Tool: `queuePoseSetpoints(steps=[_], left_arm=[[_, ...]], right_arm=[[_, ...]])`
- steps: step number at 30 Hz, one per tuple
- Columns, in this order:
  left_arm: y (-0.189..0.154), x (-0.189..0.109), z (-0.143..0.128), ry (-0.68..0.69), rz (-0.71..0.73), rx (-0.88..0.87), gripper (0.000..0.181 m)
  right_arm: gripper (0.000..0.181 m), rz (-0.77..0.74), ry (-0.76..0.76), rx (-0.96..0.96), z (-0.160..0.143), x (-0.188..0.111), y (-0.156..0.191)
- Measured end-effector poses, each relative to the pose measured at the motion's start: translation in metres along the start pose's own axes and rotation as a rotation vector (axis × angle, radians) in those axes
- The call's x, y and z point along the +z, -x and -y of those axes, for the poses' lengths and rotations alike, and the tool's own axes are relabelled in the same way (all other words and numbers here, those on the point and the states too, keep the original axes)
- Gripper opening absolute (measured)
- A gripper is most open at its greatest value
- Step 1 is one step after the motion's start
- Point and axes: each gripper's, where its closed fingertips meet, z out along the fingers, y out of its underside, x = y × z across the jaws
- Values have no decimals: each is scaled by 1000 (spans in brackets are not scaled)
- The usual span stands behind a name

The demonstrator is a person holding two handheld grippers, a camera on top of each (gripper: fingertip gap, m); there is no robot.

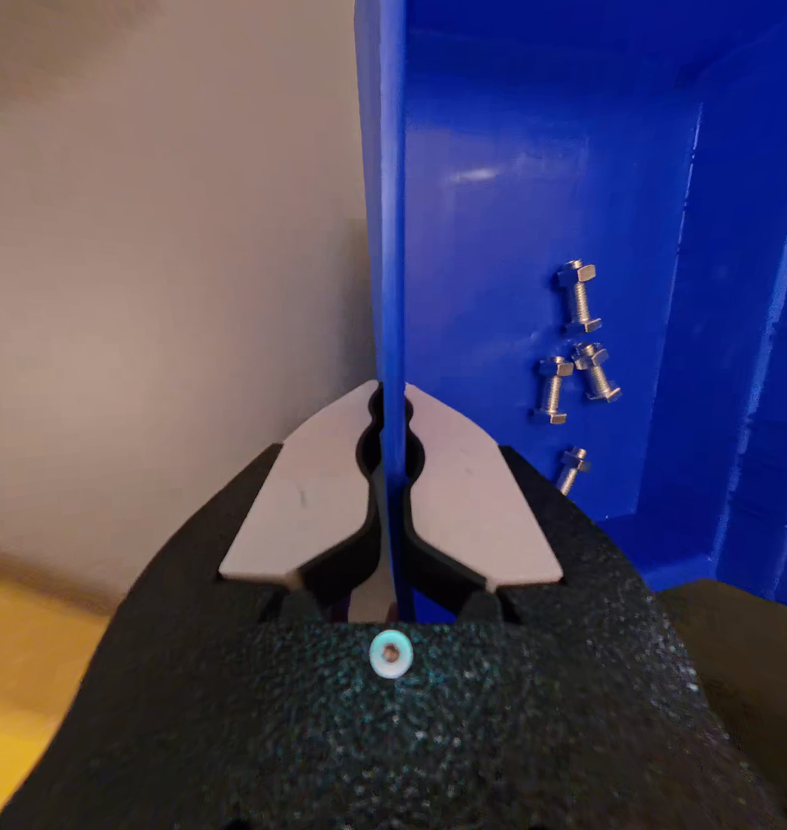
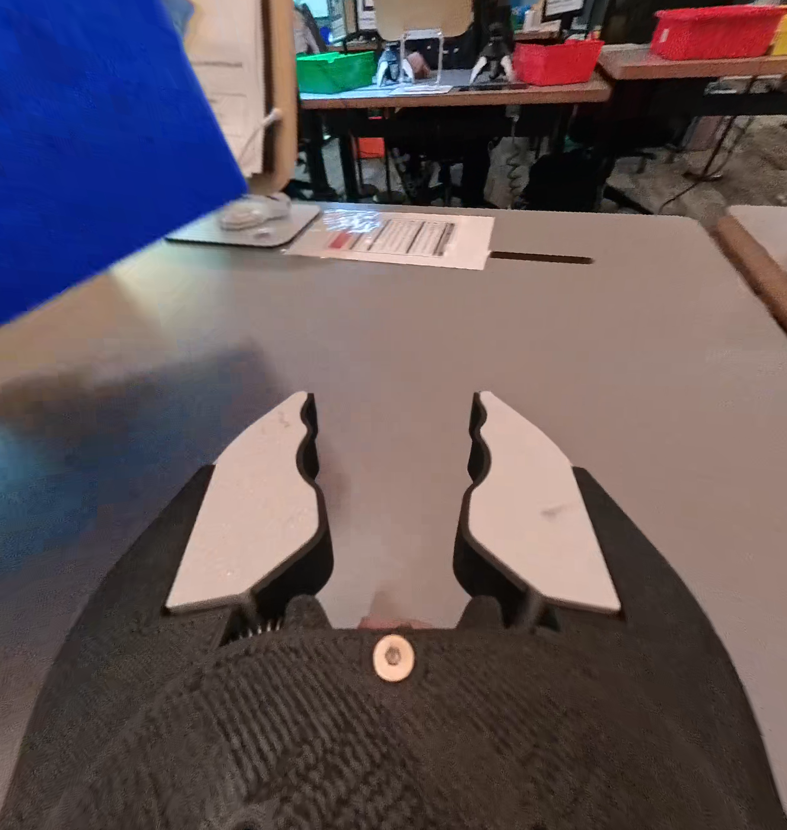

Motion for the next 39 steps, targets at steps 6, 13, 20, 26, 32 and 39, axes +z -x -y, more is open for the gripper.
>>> queuePoseSetpoints(steps=[6,13,20,26,32,39], left_arm=[[41,-170,-110,-184,244,-111,4],[95,-300,-262,-338,537,-416,4],[122,-333,-380,-413,591,-677,4],[139,-323,-421,-398,581,-764,4],[155,-317,-429,-367,576,-789,4],[177,-322,-422,-355,592,-790,4]], right_arm=[[87,275,53,23,5,67,118],[102,575,143,101,53,155,280],[96,603,290,176,68,235,398],[93,491,433,168,36,280,465],[77,593,587,35,-10,286,509],[37,518,608,-69,-13,283,468]])
